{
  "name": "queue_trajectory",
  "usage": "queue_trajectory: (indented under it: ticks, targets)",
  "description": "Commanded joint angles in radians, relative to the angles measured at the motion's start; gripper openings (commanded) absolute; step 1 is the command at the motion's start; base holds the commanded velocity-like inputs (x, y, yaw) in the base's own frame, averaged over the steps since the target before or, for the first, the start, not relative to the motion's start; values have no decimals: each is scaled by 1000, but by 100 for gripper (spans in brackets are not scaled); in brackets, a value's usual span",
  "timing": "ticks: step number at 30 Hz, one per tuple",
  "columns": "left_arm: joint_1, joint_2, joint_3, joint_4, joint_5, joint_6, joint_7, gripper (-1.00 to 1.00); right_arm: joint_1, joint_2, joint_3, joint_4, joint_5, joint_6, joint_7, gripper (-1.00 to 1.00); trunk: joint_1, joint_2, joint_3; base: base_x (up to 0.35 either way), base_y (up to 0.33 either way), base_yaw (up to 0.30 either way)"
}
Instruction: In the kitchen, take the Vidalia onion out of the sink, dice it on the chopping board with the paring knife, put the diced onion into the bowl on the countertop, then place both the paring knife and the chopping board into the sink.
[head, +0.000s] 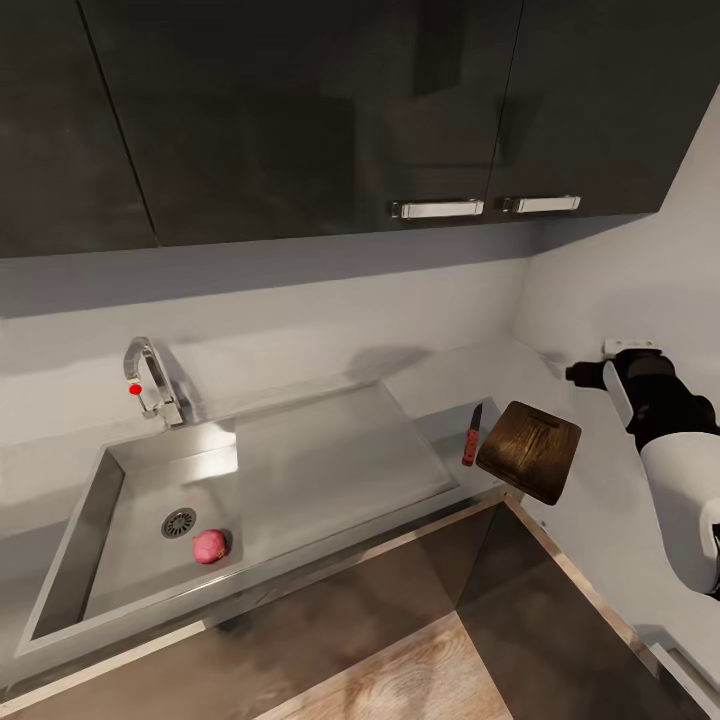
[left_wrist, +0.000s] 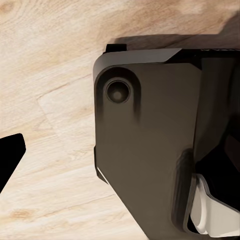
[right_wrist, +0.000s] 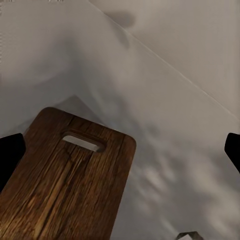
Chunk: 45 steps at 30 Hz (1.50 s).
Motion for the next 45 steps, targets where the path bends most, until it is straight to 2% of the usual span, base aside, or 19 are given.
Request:
queue_trajectory:
  ticks: [1,14,21,36,45]
  targets:
    - [-2,-1,-9,3,10,-2,1,100,-1,0,-1,-3,2,5,0,100,1,-2,-2,0,0,0]
    - [-2,-1,-9,3,10,-2,3,100,-1,0,-2,0,1,5,0,100,1,-2,-2,0,0,0]
    - [-2,-1,-9,3,10,-1,5,100,-1,4,0,36,-3,2,2,100,1,-2,-2,13,-6,0]
    - [-2,-1,-9,2,10,0,5,100,-1,5,0,80,-5,0,3,100,1,-2,-2,258,-111,0]
    - [-2,0,-8,2,11,0,5,100,-1,3,-2,106,-3,0,3,100,1,-2,-2,46,-10,0]
